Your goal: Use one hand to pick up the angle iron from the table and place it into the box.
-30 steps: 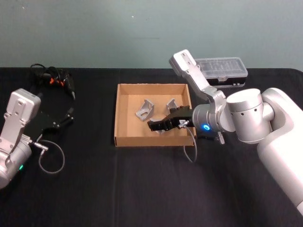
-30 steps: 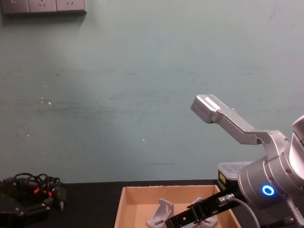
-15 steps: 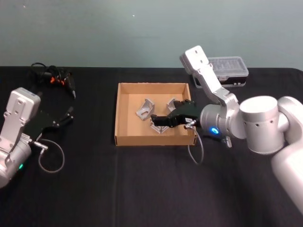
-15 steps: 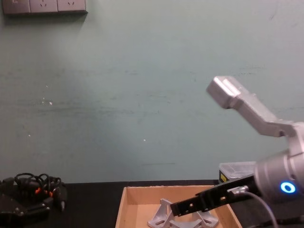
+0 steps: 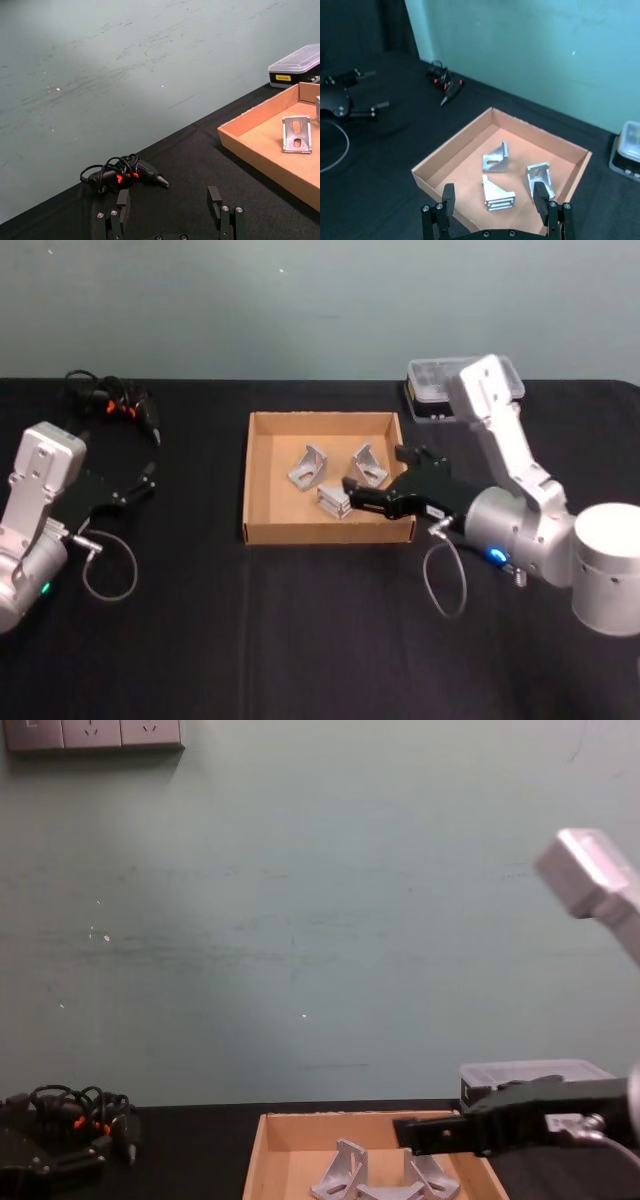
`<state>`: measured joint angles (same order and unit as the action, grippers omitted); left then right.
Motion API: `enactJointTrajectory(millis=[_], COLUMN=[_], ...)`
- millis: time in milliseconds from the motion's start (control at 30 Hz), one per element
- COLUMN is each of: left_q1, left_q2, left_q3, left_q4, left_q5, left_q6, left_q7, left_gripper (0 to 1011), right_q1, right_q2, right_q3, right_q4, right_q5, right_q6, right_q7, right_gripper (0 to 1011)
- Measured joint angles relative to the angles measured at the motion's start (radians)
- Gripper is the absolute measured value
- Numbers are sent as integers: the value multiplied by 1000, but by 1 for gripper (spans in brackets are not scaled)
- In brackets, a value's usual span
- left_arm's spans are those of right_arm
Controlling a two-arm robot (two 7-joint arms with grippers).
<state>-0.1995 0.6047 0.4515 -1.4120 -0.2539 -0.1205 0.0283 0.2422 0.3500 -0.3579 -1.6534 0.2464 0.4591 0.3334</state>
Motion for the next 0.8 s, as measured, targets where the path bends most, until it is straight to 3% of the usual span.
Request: enactJointTrajectory(millis=[167,367,800], left_q1=[0,0,0], left_q2=[0,0,0], left_q3=[0,0,0], left_q4=[0,0,0], left_q5=[0,0,0], left_q6=[0,0,0], left_q7=[0,0,0], left_gripper=[1011,1011,1011], right_q1=[-74,-146,-143], right_q2=[4,-17,-16], right_q3=[29,43,42], right_q4=[-37,-32,-32], right_q5=[-4,-64,-65], right_q6=[-103,-243,-238], right_q7=[-42,-110,-111], right_gripper=[1000,1000,1000])
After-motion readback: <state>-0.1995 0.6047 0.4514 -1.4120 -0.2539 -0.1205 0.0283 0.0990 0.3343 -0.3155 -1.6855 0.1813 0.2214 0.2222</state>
